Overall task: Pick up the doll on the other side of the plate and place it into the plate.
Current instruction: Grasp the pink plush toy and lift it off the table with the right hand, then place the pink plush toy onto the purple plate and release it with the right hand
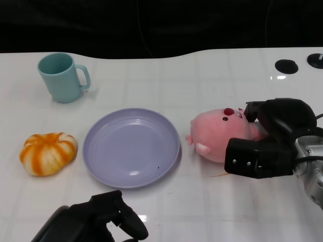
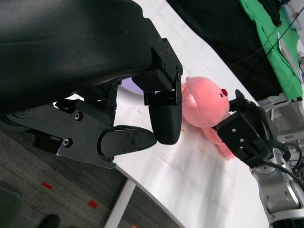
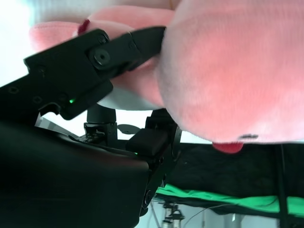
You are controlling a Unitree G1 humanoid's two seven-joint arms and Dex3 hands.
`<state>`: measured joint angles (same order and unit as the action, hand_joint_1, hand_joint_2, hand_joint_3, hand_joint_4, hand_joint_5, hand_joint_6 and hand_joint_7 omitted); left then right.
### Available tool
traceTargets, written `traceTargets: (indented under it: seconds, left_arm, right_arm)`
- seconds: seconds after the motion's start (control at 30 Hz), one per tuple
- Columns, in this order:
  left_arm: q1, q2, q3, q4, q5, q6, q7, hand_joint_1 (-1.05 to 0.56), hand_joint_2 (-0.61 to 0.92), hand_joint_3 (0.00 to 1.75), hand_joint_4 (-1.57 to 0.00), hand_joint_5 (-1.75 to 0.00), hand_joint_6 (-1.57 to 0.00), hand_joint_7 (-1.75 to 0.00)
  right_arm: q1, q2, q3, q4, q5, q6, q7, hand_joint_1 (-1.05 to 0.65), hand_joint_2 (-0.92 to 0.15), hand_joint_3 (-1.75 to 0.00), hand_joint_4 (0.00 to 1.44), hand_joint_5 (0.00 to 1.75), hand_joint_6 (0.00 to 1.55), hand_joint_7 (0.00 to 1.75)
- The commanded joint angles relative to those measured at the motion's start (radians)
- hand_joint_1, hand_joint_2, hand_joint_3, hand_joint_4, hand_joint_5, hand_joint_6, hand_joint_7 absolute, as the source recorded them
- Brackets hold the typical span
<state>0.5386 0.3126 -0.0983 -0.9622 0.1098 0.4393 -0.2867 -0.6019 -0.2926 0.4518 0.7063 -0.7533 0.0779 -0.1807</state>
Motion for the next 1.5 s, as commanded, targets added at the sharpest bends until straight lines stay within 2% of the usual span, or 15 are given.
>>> traceTargets:
  seconds: [0.03,0.17,0.37,0.53,0.7,0.87,1.13,1.27,1.33,1.5]
  left_arm:
    - [-0.010,0.009,0.005,0.021,0.001,-0.010,0.000,-0.22,0.88,0.51,-0.59,-1.55,-0.64,-1.19]
    - [-0.014,0.008,0.011,0.029,-0.009,0.000,-0.002,-0.21,0.87,0.52,-0.60,-1.55,-0.65,-1.18]
    - [-0.022,0.015,0.008,0.043,0.001,0.009,-0.002,-0.21,0.88,0.50,-0.63,-1.56,-0.63,-1.19]
    - [-0.024,0.011,0.008,0.067,-0.007,-0.020,-0.002,-0.18,0.89,0.50,-0.63,-1.55,-0.63,-1.19]
    - [-0.025,0.011,-0.001,0.078,0.000,-0.027,0.000,-0.19,0.89,0.49,-0.61,-1.55,-0.62,-1.20]
    - [-0.024,0.005,-0.014,0.083,0.009,-0.034,0.009,-0.19,0.89,0.48,-0.62,-1.54,-0.62,-1.19]
    - [-0.021,-0.005,-0.036,0.080,0.020,-0.031,0.015,-0.20,0.90,0.47,-0.62,-1.55,-0.62,-1.19]
    - [-0.027,-0.001,-0.060,0.075,0.041,-0.025,0.019,-0.20,0.90,0.47,-0.62,-1.56,-0.62,-1.19]
    - [-0.031,0.002,-0.075,0.073,0.059,-0.028,0.018,-0.20,0.91,0.47,-0.62,-1.57,-0.62,-1.19]
    - [-0.026,-0.004,-0.103,0.055,0.085,-0.007,0.018,-0.18,0.90,0.48,-0.63,-1.53,-0.61,-1.18]
  right_arm:
    - [0.029,0.008,-0.057,-0.026,0.055,0.023,-0.021,-0.24,-0.58,-0.91,0.92,1.75,0.68,1.72]
    - [0.063,0.008,-0.091,-0.089,0.081,0.031,-0.029,-0.26,-0.57,-0.96,0.91,1.75,0.67,1.72]
    - [0.087,0.014,-0.104,-0.123,0.084,-0.014,-0.103,-0.24,-0.51,-1.02,0.92,1.75,0.79,1.48]
    - [0.086,0.032,-0.129,-0.157,0.114,-0.044,-0.138,-0.23,-0.49,-1.02,0.95,1.75,0.72,1.72]
    - [0.074,0.047,-0.133,-0.231,0.131,-0.078,-0.115,-0.24,-0.45,-1.17,0.98,1.75,0.74,1.75]
    - [0.048,0.094,-0.119,-0.312,0.131,-0.064,-0.061,-0.21,-0.34,-1.38,0.98,1.75,0.76,1.75]
    - [-0.021,0.177,-0.067,-0.307,0.111,-0.075,-0.012,-0.21,-0.31,-1.43,0.96,1.75,0.74,1.75]
    - [-0.057,0.219,-0.018,-0.262,0.096,-0.104,-0.007,-0.23,-0.25,-1.40,0.98,1.75,0.75,1.75]
    - [-0.071,0.238,0.001,-0.241,0.089,-0.101,0.004,-0.26,-0.31,-1.28,0.97,1.75,0.71,1.75]
    - [-0.109,0.303,0.033,-0.160,0.080,-0.100,-0.008,-0.25,-0.33,-1.24,0.96,1.75,0.74,1.75]
